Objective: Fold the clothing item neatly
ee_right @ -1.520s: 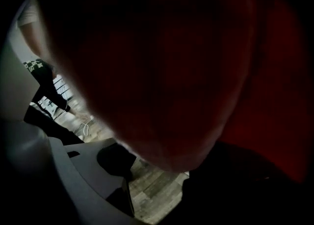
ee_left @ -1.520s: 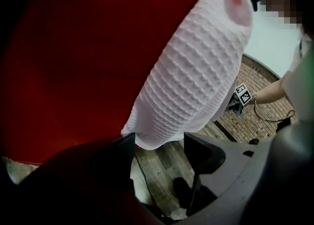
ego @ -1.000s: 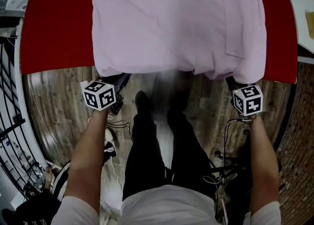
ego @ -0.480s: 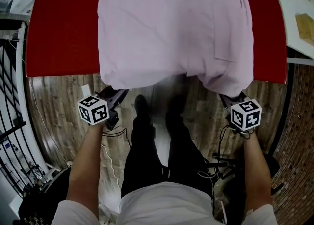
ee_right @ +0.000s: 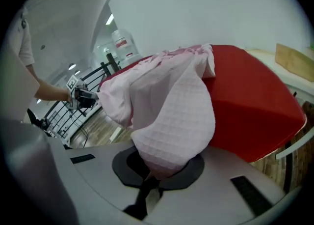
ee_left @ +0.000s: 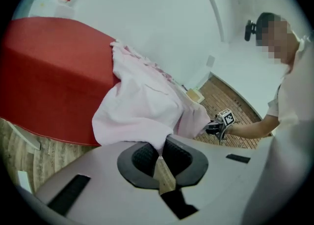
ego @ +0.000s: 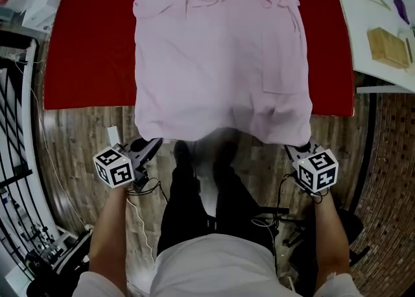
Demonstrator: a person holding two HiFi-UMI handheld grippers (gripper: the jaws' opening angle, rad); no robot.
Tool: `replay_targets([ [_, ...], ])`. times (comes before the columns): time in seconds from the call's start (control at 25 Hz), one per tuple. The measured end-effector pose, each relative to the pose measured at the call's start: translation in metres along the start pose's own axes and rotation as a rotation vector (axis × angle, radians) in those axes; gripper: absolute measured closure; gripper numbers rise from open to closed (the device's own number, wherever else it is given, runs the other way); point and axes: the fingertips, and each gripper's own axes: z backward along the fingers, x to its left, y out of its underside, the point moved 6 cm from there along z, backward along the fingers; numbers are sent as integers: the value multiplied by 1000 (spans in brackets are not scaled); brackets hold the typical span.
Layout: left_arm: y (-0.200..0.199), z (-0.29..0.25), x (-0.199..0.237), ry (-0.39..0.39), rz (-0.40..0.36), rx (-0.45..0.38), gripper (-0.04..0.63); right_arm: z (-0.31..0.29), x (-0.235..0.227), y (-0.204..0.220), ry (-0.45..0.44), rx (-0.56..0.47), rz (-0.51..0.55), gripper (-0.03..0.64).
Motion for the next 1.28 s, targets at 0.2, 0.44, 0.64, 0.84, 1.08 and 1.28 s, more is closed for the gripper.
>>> replay_targets([
  [0.2,-25,14,-26,7,-61,-63,583,27,4,-34,49,-75,133,592],
  [0.44,-54,33,-51,2,-117,-146,583,53,6,-74,84,-146,255,592],
  [0.64,-83,47,-62,-2,-135,-235,583,70,-5,-105,81,-205,290,592],
  [0.84,-107,62,-74,-2,-171,-297,584,88,-8,-133,76,-268,285,592],
  [1.08,-135,75,-84,9,-219,-371,583,100,-6,-168,96,-319,353,592],
  [1.28,-165,85,-90,40,-266,-404,583,109,-6,-192,121,-348,381,592],
])
